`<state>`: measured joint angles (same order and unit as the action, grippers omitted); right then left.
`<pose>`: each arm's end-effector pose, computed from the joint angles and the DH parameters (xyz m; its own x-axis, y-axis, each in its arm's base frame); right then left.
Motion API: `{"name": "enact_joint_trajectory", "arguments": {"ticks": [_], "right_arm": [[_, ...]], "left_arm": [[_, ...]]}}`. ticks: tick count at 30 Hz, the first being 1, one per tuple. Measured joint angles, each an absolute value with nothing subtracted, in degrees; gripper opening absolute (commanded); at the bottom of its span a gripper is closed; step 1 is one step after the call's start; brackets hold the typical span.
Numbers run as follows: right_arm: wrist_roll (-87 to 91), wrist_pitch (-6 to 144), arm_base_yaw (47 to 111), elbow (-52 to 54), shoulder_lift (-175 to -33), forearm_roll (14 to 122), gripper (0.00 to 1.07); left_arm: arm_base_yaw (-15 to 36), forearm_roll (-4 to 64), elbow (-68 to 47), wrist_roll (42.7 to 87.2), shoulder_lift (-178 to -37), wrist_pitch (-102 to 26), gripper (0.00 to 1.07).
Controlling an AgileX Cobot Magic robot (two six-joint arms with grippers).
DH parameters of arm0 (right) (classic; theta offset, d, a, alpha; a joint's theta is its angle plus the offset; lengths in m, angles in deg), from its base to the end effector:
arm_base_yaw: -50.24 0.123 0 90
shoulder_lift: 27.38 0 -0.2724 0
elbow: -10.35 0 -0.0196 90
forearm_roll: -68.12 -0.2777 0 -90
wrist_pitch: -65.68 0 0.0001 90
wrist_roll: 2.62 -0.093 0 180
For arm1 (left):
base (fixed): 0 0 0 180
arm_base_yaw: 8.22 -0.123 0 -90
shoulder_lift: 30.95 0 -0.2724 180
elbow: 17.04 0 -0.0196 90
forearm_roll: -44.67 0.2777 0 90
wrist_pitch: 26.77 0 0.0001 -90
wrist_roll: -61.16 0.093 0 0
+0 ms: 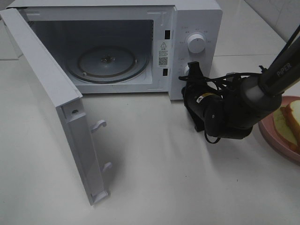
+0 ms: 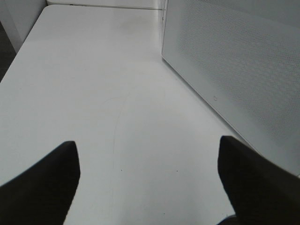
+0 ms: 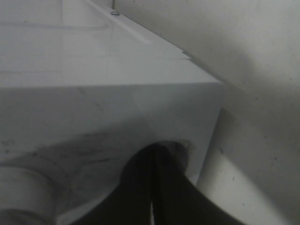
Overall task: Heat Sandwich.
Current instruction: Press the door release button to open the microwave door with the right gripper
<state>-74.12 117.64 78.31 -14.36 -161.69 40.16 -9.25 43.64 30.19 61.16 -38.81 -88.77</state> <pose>0.3593 0.1527 0.0352 -0.1343 0.9816 -0.1360 0.3089 0.1719 0.9354 0.0294 -0.0009 0.2928 -0.4552 -0.0166 -0.8902 -0.0077 0.9999 -0.0147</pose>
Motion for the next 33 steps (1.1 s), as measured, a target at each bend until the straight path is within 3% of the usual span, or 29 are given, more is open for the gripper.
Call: {"name": "enact_joint_trajectory", "arguments": {"ticks": [16,33], "right_arm": [[-74.93,117.99,78.31,-14.93,-161.58,40.9,0.0],[-76.13,125.95,77.68,-22.61,-156.71,45.03,0.0]], "left_arm": [[-9.25,43.64,30.19,61.16,-38.81,-88.77,0.76],[-9.25,43.64,30.19,61.16,-38.81,-88.77,0.76]]}}
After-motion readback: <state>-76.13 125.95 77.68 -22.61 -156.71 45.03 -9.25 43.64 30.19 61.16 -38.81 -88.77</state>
